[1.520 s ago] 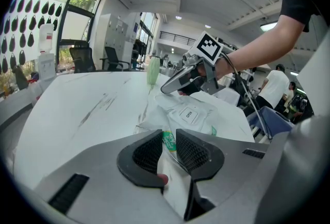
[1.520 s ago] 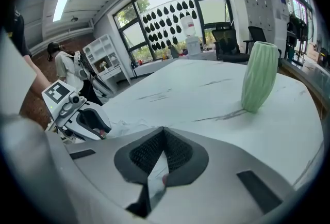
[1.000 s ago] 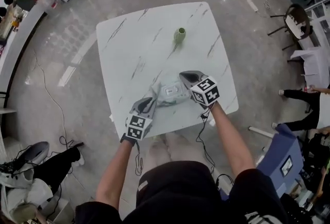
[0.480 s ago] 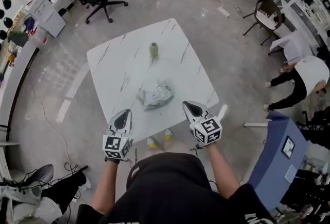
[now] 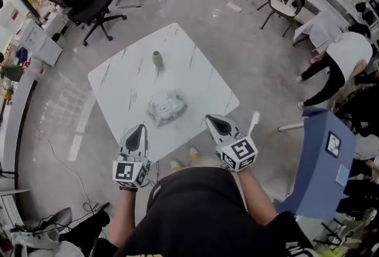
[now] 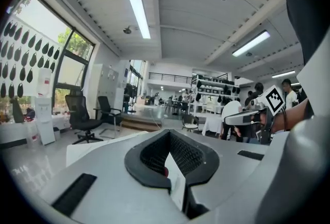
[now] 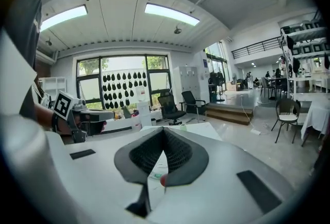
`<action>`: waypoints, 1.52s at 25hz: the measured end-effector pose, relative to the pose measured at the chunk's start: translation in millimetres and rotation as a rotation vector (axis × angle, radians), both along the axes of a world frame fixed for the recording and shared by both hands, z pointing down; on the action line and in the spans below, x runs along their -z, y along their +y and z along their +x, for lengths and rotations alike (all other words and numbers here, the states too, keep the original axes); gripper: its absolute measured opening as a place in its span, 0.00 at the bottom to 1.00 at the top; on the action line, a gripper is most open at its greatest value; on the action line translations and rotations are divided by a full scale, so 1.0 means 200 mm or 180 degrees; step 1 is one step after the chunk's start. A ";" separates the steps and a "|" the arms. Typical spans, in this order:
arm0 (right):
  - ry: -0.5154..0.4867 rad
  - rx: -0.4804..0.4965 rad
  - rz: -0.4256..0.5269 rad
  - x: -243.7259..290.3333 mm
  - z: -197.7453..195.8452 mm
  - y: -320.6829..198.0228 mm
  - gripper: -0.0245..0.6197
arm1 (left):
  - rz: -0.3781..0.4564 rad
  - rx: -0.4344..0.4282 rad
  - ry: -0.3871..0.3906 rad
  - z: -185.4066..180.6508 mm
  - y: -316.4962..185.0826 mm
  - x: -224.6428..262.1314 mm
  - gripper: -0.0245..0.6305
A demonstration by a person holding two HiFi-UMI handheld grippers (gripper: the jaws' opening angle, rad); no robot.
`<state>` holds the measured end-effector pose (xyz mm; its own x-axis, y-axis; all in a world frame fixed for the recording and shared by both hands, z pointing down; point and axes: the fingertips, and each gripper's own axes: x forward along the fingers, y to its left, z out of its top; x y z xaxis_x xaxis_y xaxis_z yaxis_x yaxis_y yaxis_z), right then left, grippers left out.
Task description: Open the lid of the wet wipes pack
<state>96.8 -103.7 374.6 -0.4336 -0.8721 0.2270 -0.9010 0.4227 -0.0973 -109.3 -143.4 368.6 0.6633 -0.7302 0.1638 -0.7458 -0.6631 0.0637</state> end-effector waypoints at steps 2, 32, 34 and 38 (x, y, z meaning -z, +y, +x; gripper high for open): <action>-0.0010 -0.0061 0.0033 0.03 0.04 0.02 0.04 | 0.0039 -0.0003 0.0012 0.01 0.00 0.03 0.06; -0.0015 0.0181 0.0231 0.18 0.07 -0.05 0.04 | 0.0152 0.0208 0.0150 0.05 -0.04 0.20 0.06; -0.0007 0.0189 0.0221 0.18 0.08 -0.05 0.04 | 0.0165 0.0208 0.0147 0.06 -0.05 0.21 0.06; 0.0002 0.0177 0.0185 0.16 0.12 -0.05 0.04 | 0.0154 0.0205 0.0162 0.08 -0.07 0.21 0.06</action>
